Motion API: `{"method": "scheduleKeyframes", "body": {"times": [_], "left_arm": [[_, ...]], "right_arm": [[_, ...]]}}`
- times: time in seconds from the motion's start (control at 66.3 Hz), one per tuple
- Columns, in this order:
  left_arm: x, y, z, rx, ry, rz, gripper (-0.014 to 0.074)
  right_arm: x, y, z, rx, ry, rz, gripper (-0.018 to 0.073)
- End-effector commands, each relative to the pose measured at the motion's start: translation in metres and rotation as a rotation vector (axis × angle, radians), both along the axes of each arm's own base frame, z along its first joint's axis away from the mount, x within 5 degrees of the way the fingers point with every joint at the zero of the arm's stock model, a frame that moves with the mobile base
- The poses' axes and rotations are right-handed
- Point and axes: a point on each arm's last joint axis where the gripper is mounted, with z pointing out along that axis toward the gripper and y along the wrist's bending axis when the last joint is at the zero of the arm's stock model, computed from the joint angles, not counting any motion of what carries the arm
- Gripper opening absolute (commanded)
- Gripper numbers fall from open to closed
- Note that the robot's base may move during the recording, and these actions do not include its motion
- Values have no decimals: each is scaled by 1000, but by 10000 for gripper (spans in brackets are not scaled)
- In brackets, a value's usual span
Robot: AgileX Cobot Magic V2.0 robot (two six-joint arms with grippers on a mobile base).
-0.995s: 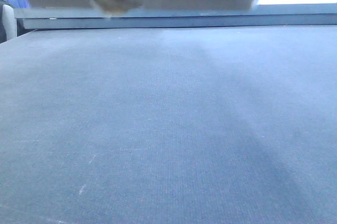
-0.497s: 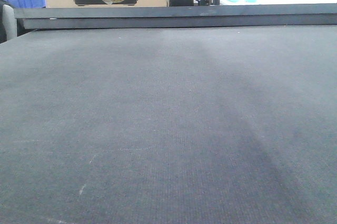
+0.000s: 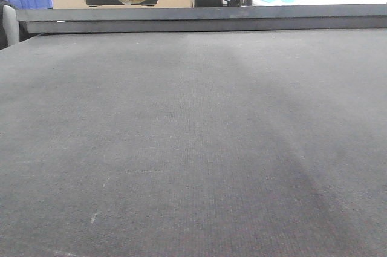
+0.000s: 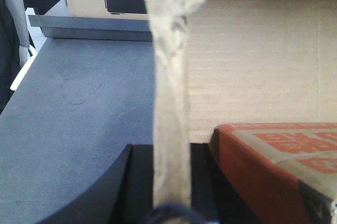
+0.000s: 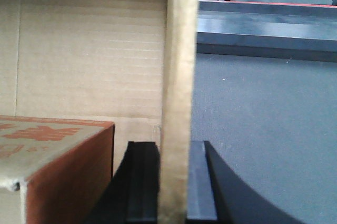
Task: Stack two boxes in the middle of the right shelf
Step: 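Lift the clamped box stack off the table with both grippers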
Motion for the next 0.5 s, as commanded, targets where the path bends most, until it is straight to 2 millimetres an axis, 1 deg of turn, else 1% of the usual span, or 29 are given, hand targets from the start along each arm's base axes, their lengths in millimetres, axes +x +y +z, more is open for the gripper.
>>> {"method": "scheduleKeyframes", "body": {"times": [0.0, 0.482], "left_arm": [[-6, 6, 13, -10, -71, 1, -111], [-6, 6, 13, -10, -71, 1, -111]], "right_arm": [[-5, -5, 13, -5, -77, 1, -169], [-5, -5, 14, -5, -78, 2, -169]]}}
